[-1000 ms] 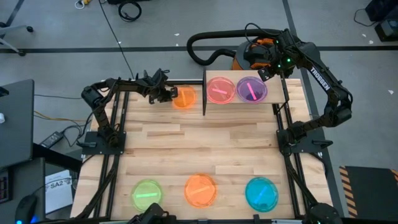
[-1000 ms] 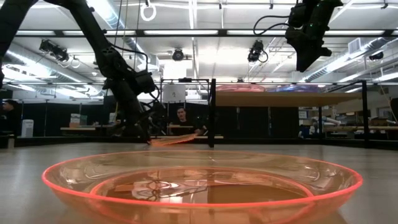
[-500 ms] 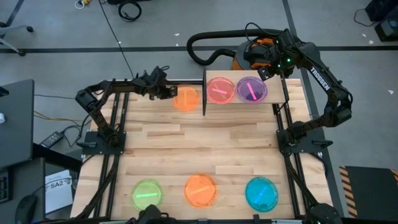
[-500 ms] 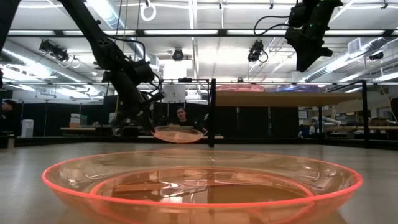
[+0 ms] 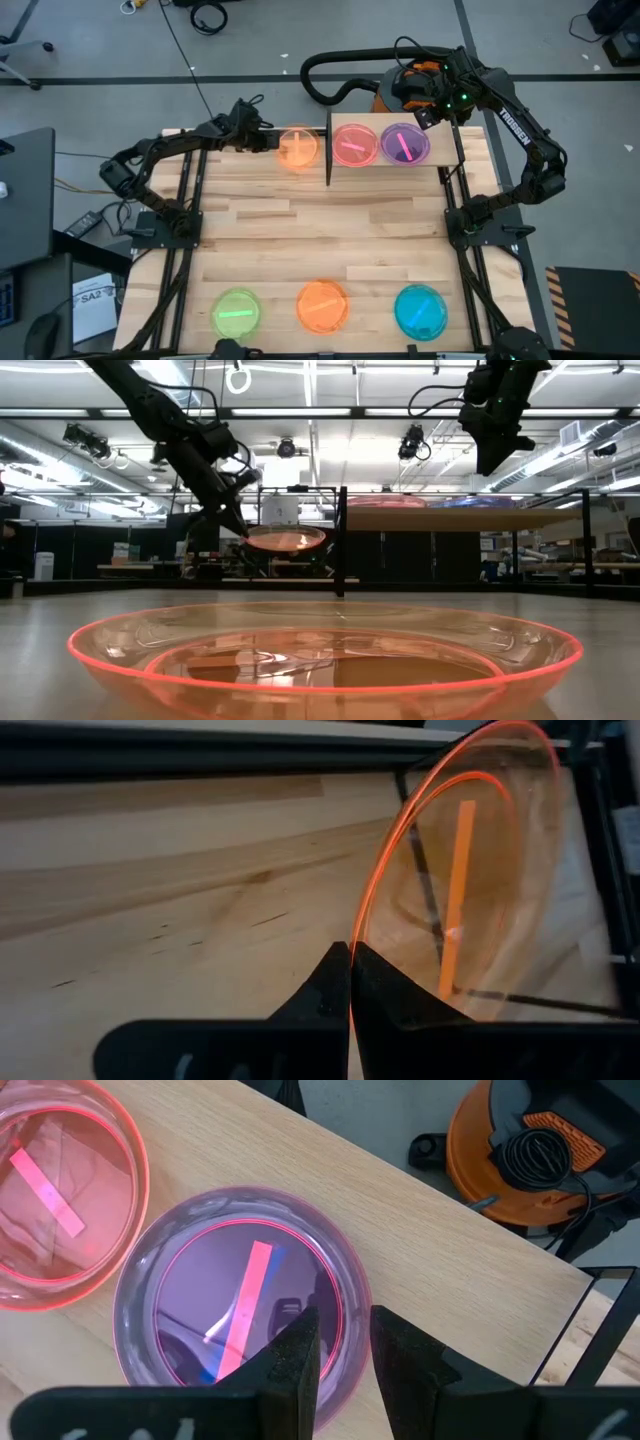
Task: Place and stack plates onto a shelf
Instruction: Stack the top orange plate on top of the pink plate on the shelf
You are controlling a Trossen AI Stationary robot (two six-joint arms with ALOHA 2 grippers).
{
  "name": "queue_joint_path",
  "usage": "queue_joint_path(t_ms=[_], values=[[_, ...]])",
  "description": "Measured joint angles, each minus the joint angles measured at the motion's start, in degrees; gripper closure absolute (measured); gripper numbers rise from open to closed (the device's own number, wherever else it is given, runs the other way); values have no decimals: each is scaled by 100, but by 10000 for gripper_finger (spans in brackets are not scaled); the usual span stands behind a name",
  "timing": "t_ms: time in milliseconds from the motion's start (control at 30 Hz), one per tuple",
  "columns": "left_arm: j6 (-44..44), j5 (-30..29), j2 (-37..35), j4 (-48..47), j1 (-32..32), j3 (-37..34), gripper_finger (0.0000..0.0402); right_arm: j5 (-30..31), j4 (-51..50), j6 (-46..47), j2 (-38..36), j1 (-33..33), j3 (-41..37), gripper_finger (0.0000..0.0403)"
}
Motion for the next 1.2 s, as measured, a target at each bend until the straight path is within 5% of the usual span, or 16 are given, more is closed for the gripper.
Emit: queue_joint_path(t_ms=[400,867,1200], values=[[545,-4,-1205,-1112,-34,2,399,-724,18,3,0,383,0,305],[553,0,-2478,-1985,-716,2,396,-989,1358,1059,0,2210,0,305],[391,-10,-2607,-1974,-1541,2,394,-935,2538,1951,0,3458,0,305]])
